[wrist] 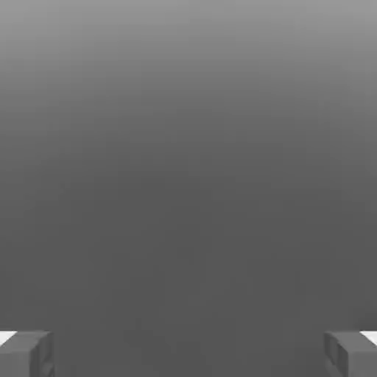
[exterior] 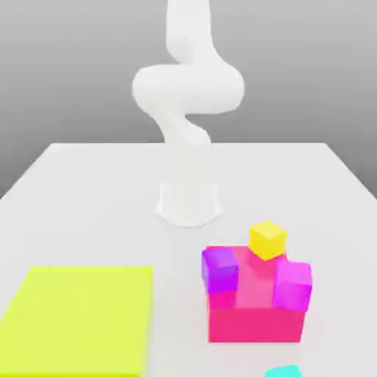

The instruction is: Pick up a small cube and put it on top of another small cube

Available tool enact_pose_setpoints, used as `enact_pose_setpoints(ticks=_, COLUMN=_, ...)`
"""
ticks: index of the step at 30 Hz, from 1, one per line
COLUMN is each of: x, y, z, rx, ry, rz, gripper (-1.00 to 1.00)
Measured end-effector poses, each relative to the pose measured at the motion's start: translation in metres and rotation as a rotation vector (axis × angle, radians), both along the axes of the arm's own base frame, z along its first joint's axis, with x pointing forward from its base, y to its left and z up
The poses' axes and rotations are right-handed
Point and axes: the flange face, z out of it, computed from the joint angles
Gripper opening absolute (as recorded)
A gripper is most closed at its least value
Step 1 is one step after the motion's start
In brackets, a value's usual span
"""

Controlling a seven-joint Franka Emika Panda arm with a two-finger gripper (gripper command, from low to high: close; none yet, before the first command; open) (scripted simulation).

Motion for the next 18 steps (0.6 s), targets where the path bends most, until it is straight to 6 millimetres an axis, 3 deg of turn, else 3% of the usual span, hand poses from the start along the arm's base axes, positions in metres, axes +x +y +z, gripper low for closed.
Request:
enact_pose_setpoints(ticks=9, x=0.099, y=0.036, z=-0.119, rx=-0.001, ry=0.222, rz=0.07, gripper=0.0)
enact_pose_setpoints(ticks=18, x=0.156, y=0.082, z=-0.265, rx=-0.025, ry=0.438, rz=0.134, gripper=0.0)
